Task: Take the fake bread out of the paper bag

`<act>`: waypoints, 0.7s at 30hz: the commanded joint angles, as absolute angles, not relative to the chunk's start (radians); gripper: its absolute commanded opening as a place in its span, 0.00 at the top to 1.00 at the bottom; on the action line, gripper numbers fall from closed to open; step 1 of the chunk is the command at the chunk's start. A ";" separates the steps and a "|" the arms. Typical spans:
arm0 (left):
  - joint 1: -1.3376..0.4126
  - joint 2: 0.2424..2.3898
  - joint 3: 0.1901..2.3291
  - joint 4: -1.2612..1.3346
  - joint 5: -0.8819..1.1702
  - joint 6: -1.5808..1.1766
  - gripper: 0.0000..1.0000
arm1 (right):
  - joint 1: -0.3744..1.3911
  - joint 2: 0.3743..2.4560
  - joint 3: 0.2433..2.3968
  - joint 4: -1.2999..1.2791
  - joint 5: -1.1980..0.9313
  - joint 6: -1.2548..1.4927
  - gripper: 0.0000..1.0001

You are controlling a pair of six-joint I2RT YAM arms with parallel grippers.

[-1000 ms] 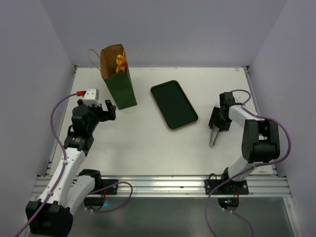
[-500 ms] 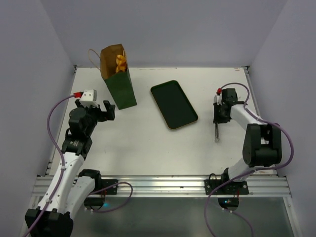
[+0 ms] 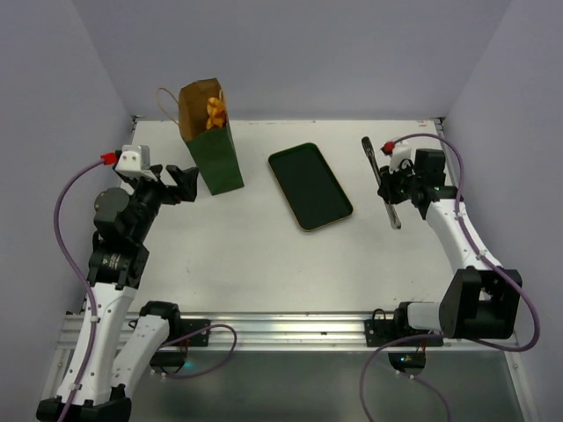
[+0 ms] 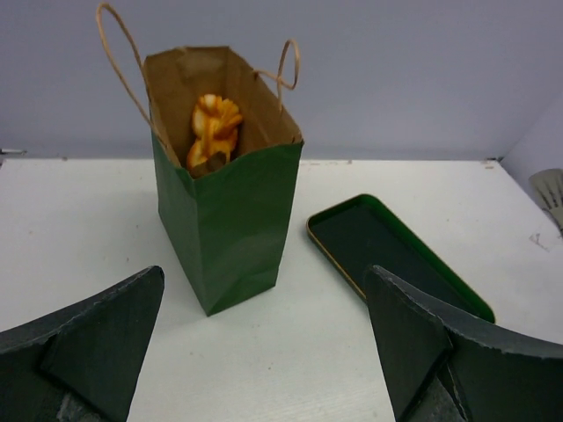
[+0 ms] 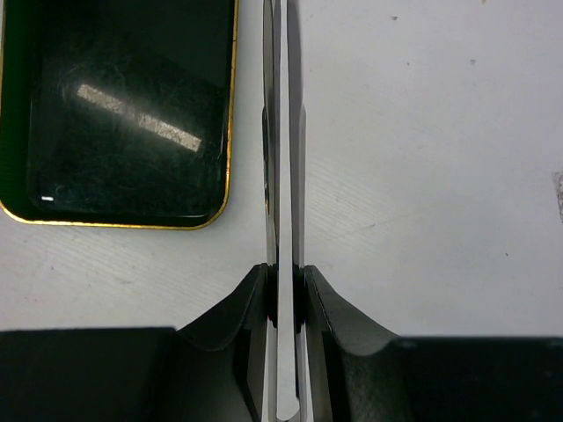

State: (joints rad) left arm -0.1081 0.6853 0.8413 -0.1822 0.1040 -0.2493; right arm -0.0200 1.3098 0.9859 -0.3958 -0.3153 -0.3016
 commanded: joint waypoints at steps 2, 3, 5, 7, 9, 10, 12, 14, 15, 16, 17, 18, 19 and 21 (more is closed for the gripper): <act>-0.115 0.675 0.940 -0.265 0.129 -0.291 0.00 | -0.032 1.338 1.051 -0.362 -0.365 -0.362 0.79; -0.115 0.678 0.949 -0.273 0.121 -0.290 0.00 | -0.037 1.344 1.063 -0.364 -0.353 -0.376 0.78; -0.115 0.681 0.959 -0.287 0.098 -0.282 0.00 | -0.052 1.391 1.077 -0.365 -0.331 -0.393 0.76; -0.115 0.684 0.957 -0.290 0.092 -0.278 0.00 | -0.061 1.439 1.100 -0.365 -0.284 -0.428 0.76; -0.115 0.690 0.942 -0.288 0.092 -0.275 0.00 | -0.064 1.520 1.121 -0.365 -0.258 -0.449 0.74; -0.115 0.692 0.936 -0.284 0.092 -0.272 0.00 | -0.067 1.548 1.130 -0.364 -0.246 -0.452 0.74; -0.114 0.689 0.911 -0.284 0.087 -0.252 0.00 | -0.067 1.620 1.158 -0.364 -0.239 -0.460 0.73; -0.115 0.680 0.894 -0.287 0.072 -0.229 0.00 | -0.066 1.660 1.183 -0.365 -0.235 -0.457 0.73; -0.115 0.677 0.887 -0.287 0.068 -0.221 0.00 | -0.066 1.690 1.202 -0.364 -0.235 -0.456 0.73; -0.115 0.673 0.874 -0.287 0.060 -0.213 0.00 | -0.067 1.701 1.212 -0.364 -0.233 -0.453 0.73; -0.114 0.669 0.871 -0.288 0.052 -0.201 0.00 | -0.066 1.709 1.218 -0.365 -0.233 -0.451 0.72; -0.115 0.667 0.865 -0.290 0.043 -0.195 0.00 | -0.067 1.716 1.224 -0.365 -0.235 -0.451 0.71; -0.115 0.667 0.861 -0.290 0.041 -0.190 0.00 | -0.067 1.721 1.227 -0.365 -0.233 -0.453 0.71; -0.114 0.669 0.851 -0.284 0.038 -0.186 0.00 | -0.067 1.736 1.229 -0.365 -0.224 -0.462 0.70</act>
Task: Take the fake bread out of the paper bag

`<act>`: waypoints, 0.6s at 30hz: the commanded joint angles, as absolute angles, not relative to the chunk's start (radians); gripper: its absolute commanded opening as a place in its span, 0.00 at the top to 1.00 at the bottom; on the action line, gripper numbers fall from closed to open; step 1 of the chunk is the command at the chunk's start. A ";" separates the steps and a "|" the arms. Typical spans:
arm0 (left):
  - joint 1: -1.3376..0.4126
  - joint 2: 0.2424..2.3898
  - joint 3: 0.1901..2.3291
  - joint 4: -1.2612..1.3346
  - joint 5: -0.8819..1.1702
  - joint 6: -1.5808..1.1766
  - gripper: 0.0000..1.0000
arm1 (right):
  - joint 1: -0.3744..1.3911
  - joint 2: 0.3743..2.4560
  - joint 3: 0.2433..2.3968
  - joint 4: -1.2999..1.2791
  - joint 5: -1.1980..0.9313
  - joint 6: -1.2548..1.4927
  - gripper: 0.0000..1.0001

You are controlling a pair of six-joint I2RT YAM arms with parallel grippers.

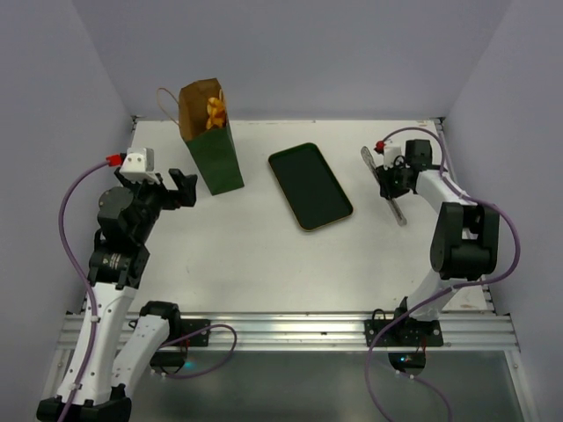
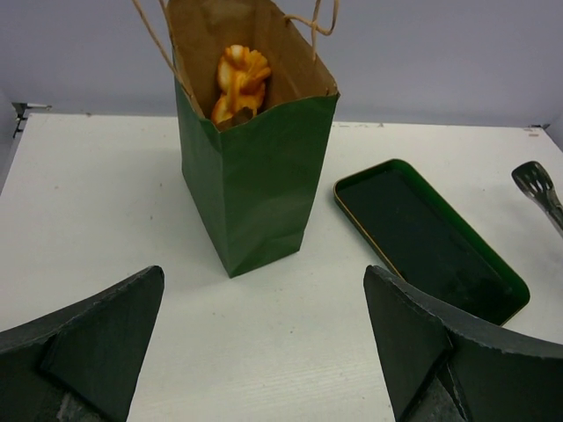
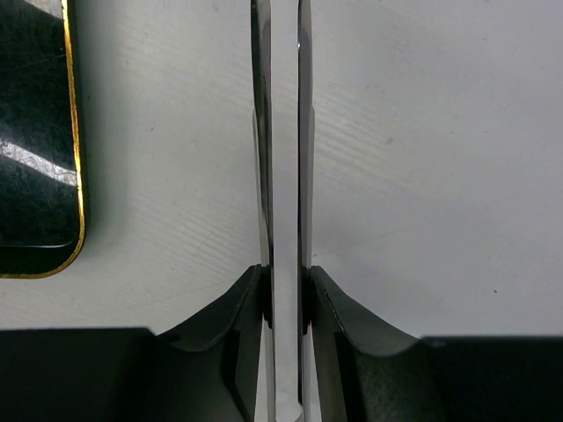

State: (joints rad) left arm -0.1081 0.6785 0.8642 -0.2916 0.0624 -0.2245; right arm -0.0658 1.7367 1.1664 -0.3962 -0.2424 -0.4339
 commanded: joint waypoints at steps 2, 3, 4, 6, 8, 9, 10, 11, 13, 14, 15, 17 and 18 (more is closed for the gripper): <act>-0.115 0.672 0.830 -0.275 0.043 -0.189 0.00 | -0.067 1.755 1.229 -0.361 -0.216 -0.468 0.68; -0.115 0.673 0.822 -0.269 0.052 -0.192 0.00 | -0.067 1.779 1.230 -0.357 -0.213 -0.474 0.66; -0.115 0.675 0.815 -0.256 0.055 -0.193 0.00 | -0.067 1.790 1.230 -0.357 -0.210 -0.477 0.64; -0.115 0.676 0.796 -0.245 0.064 -0.198 0.00 | -0.067 1.808 1.236 -0.357 -0.203 -0.486 0.61; -0.115 0.680 0.792 -0.239 0.067 -0.193 0.00 | -0.067 1.822 1.241 -0.356 -0.199 -0.489 0.57; -0.115 0.681 0.793 -0.238 0.064 -0.193 0.00 | -0.067 1.822 1.243 -0.356 -0.202 -0.489 0.55; -0.115 0.681 0.793 -0.238 0.063 -0.192 0.00 | -0.067 1.816 1.244 -0.348 -0.204 -0.488 0.51; -0.115 0.681 0.793 -0.238 0.061 -0.189 0.00 | -0.067 1.812 1.241 -0.345 -0.207 -0.485 0.50; -0.115 0.681 0.793 -0.235 0.061 -0.189 0.00 | -0.071 1.798 1.239 -0.341 -0.218 -0.480 0.49; -0.114 0.683 0.792 -0.236 0.061 -0.189 0.00 | -0.072 1.784 1.241 -0.342 -0.224 -0.476 0.49; -0.114 0.683 0.793 -0.235 0.060 -0.189 0.00 | -0.077 1.776 1.239 -0.341 -0.230 -0.472 0.49; -0.115 0.683 0.795 -0.236 0.060 -0.187 0.00 | -0.083 1.749 1.235 -0.341 -0.250 -0.462 0.49; -0.115 0.684 0.798 -0.236 0.058 -0.187 0.00 | -0.089 1.738 1.233 -0.342 -0.256 -0.459 0.49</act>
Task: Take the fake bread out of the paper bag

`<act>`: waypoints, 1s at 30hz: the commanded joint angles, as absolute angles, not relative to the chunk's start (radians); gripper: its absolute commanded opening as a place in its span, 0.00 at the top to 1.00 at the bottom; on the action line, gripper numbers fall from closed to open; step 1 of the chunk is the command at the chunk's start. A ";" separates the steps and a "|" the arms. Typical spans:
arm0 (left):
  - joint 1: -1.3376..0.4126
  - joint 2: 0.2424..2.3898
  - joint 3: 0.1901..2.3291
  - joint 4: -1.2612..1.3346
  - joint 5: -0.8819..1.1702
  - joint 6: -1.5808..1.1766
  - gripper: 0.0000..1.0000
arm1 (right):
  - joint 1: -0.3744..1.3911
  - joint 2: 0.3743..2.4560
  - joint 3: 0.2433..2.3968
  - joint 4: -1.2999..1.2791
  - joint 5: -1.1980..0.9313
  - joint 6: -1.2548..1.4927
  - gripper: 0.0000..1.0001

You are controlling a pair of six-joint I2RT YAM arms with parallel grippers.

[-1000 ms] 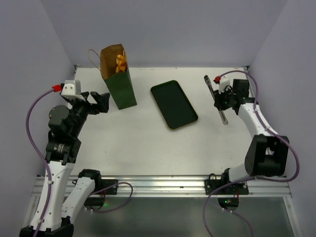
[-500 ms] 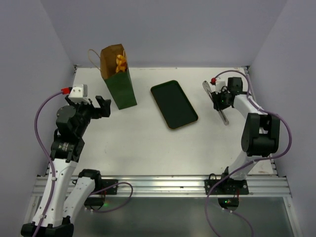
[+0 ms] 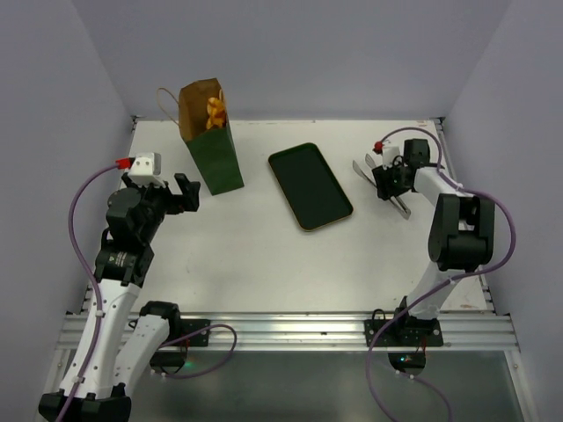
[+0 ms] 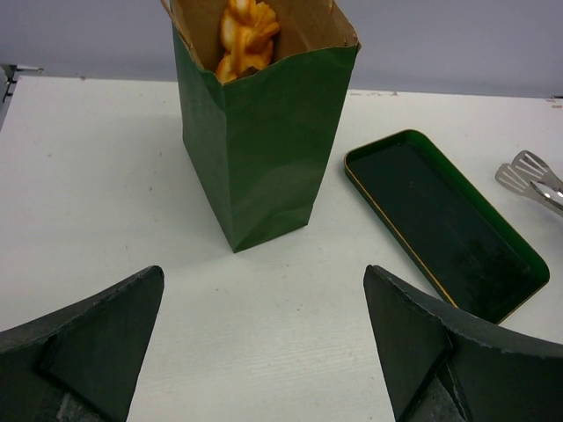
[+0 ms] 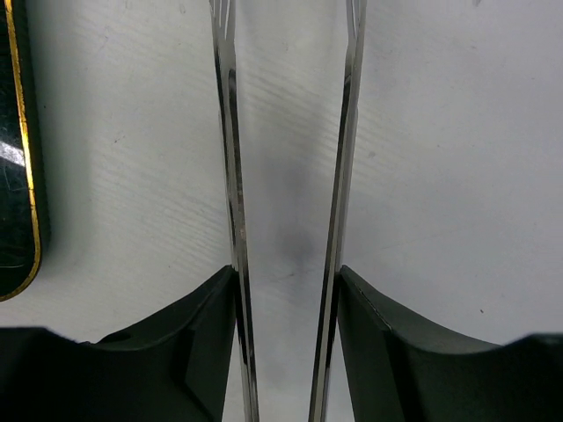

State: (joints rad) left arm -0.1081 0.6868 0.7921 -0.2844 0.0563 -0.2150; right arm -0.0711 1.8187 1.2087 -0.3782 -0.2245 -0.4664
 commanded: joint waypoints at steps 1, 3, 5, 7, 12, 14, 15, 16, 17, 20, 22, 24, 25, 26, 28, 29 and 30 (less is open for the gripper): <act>-0.115 0.687 0.807 -0.236 0.055 -0.187 0.00 | -0.095 1.726 1.230 -0.342 -0.273 -0.456 0.50; -0.115 0.696 0.819 -0.238 0.040 -0.190 0.00 | -0.109 1.688 1.226 -0.344 -0.291 -0.442 0.50; -0.115 0.716 0.851 -0.245 0.023 -0.195 0.00 | -0.120 1.660 1.220 -0.344 -0.325 -0.424 0.50; -0.114 0.754 0.899 -0.265 -0.032 -0.209 0.00 | -0.129 1.625 1.218 -0.356 -0.350 -0.416 0.50; -0.112 0.892 1.029 -0.302 -0.095 -0.244 0.00 | -0.130 1.559 1.210 -0.388 -0.449 -0.376 0.51; -0.112 0.934 1.118 -0.317 -0.106 -0.270 0.01 | -0.130 1.539 1.201 -0.399 -0.501 -0.351 0.52; -0.112 0.978 1.152 -0.325 -0.109 -0.276 0.00 | -0.130 1.531 1.201 -0.406 -0.518 -0.345 0.52; -0.109 1.003 1.187 -0.334 -0.117 -0.293 0.00 | -0.130 1.513 1.200 -0.416 -0.532 -0.339 0.53; -0.106 1.031 1.260 -0.348 -0.127 -0.299 0.00 | -0.129 1.503 1.193 -0.416 -0.544 -0.327 0.53; -0.046 1.156 1.365 -0.408 -0.060 -0.331 0.01 | -0.130 1.473 1.175 -0.407 -0.595 -0.302 0.53; 0.036 1.250 1.446 -0.437 0.001 -0.372 0.04 | -0.129 1.459 1.166 -0.402 -0.641 -0.284 0.53; 0.073 1.342 1.512 -0.460 0.087 -0.397 0.06 | -0.130 1.451 1.164 -0.405 -0.664 -0.276 0.54; 0.089 1.371 1.534 -0.468 0.101 -0.408 0.08 | -0.130 1.448 1.161 -0.405 -0.684 -0.275 0.54; 0.090 1.402 1.555 -0.488 0.116 -0.411 0.09 | -0.130 1.440 1.161 -0.405 -0.692 -0.270 0.54; 0.097 1.480 1.615 -0.505 0.141 -0.422 0.13 | -0.130 1.433 1.158 -0.403 -0.710 -0.267 0.54; 0.097 1.503 1.632 -0.515 0.159 -0.423 0.14 | -0.130 1.427 1.157 -0.405 -0.715 -0.267 0.54; 0.097 1.538 1.647 -0.515 0.173 -0.423 0.17 | -0.130 1.424 1.157 -0.405 -0.721 -0.267 0.54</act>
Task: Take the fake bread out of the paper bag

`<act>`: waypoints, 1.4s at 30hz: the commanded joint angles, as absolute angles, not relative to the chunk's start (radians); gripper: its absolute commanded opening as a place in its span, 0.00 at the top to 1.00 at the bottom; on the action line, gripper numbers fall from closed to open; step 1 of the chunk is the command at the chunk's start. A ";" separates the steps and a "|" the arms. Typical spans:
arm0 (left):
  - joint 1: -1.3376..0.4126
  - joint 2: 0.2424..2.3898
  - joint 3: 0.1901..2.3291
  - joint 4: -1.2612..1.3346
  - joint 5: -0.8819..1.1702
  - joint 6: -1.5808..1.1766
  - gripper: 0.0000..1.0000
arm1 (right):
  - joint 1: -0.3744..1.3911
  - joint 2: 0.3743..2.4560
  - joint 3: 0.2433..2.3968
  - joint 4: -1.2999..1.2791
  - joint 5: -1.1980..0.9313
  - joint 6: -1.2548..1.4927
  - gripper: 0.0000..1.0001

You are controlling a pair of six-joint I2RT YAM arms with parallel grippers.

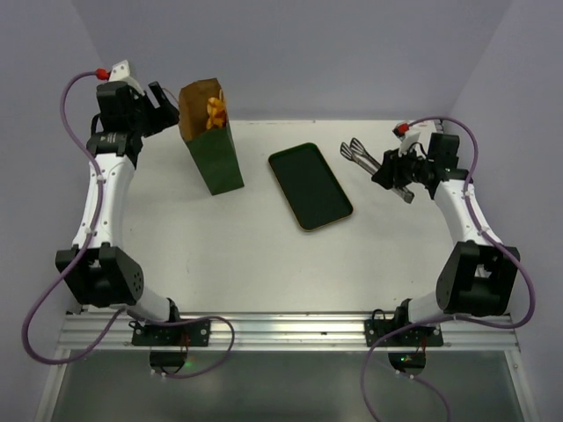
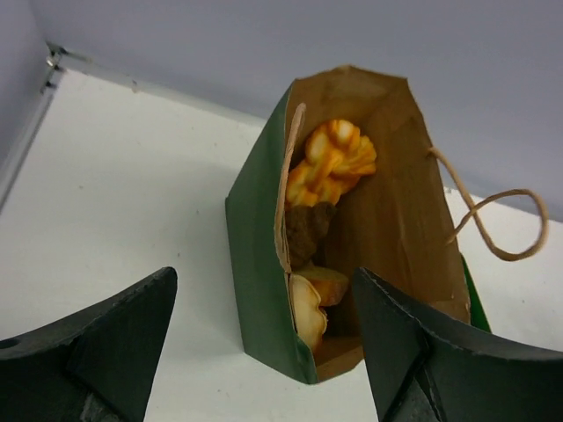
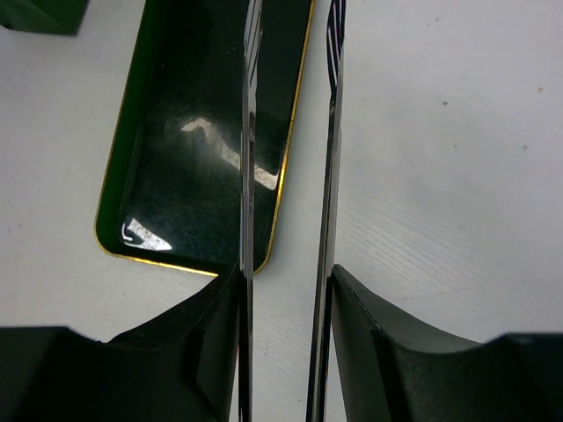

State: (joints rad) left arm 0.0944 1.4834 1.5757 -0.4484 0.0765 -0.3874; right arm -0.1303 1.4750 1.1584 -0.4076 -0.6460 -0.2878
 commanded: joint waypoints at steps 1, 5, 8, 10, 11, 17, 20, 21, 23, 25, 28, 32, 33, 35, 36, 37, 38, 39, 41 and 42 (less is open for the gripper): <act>0.097 1.552 1.660 -0.511 0.184 -0.428 0.18 | -0.130 1.419 1.154 -0.403 -0.726 -0.264 0.54; 0.097 1.603 1.670 -0.485 0.235 -0.428 0.21 | -0.130 1.414 1.152 -0.403 -0.747 -0.264 0.54; 0.097 1.654 1.675 -0.473 0.255 -0.420 0.25 | -0.130 1.414 1.154 -0.403 -0.762 -0.261 0.54; 0.097 1.683 1.671 -0.453 0.265 -0.419 0.32 | -0.129 1.410 1.157 -0.408 -0.769 -0.261 0.54; 0.097 1.701 1.669 -0.431 0.276 -0.417 0.36 | -0.127 1.408 1.158 -0.410 -0.773 -0.261 0.54; 0.095 1.753 1.707 -0.376 0.291 -0.407 0.69 | -0.111 1.391 1.184 -0.440 -0.790 -0.275 0.55; 0.095 1.770 1.747 -0.368 0.291 -0.385 0.89 | -0.097 1.390 1.212 -0.471 -0.802 -0.288 0.56; 0.095 1.775 1.759 -0.367 0.291 -0.367 0.95 | -0.092 1.391 1.221 -0.491 -0.807 -0.293 0.56; 0.097 1.775 1.799 -0.361 0.281 -0.336 1.00 | -0.075 1.388 1.250 -0.511 -0.828 -0.314 0.56; 0.095 1.769 1.828 -0.329 0.270 -0.282 1.00 | -0.046 1.385 1.282 -0.535 -0.836 -0.330 0.57; 0.091 1.747 1.864 -0.289 0.242 -0.216 1.00 | 0.026 1.393 1.350 -0.587 -0.821 -0.359 0.57; 0.063 1.736 1.902 -0.273 0.218 -0.108 1.00 | 0.107 1.425 1.451 -0.635 -0.805 -0.357 0.57; 0.054 1.735 1.902 -0.273 0.218 -0.091 1.00 | 0.118 1.431 1.468 -0.635 -0.805 -0.351 0.57; 0.020 1.726 1.873 -0.273 0.215 -0.048 1.00 | 0.152 1.446 1.499 -0.634 -0.805 -0.339 0.58; 0.012 1.721 1.855 -0.264 0.216 -0.034 1.00 | 0.167 1.462 1.528 -0.632 -0.807 -0.330 0.58; -0.030 1.712 1.806 -0.255 0.216 -0.008 1.00 | 0.175 1.469 1.540 -0.632 -0.807 -0.325 0.58; -0.047 1.709 1.781 -0.249 0.213 -0.006 1.00 | 0.181 1.477 1.569 -0.630 -0.807 -0.315 0.58; -0.060 1.706 1.757 -0.239 0.212 -0.005 1.00 | 0.190 1.492 1.581 -0.629 -0.811 -0.310 0.58; -0.103 1.706 1.688 -0.232 0.209 -0.006 1.00 | 0.196 1.503 1.609 -0.630 -0.836 -0.287 0.58; -0.115 1.704 1.665 -0.221 0.204 -0.005 1.00 | 0.208 1.511 1.615 -0.630 -0.841 -0.282 0.58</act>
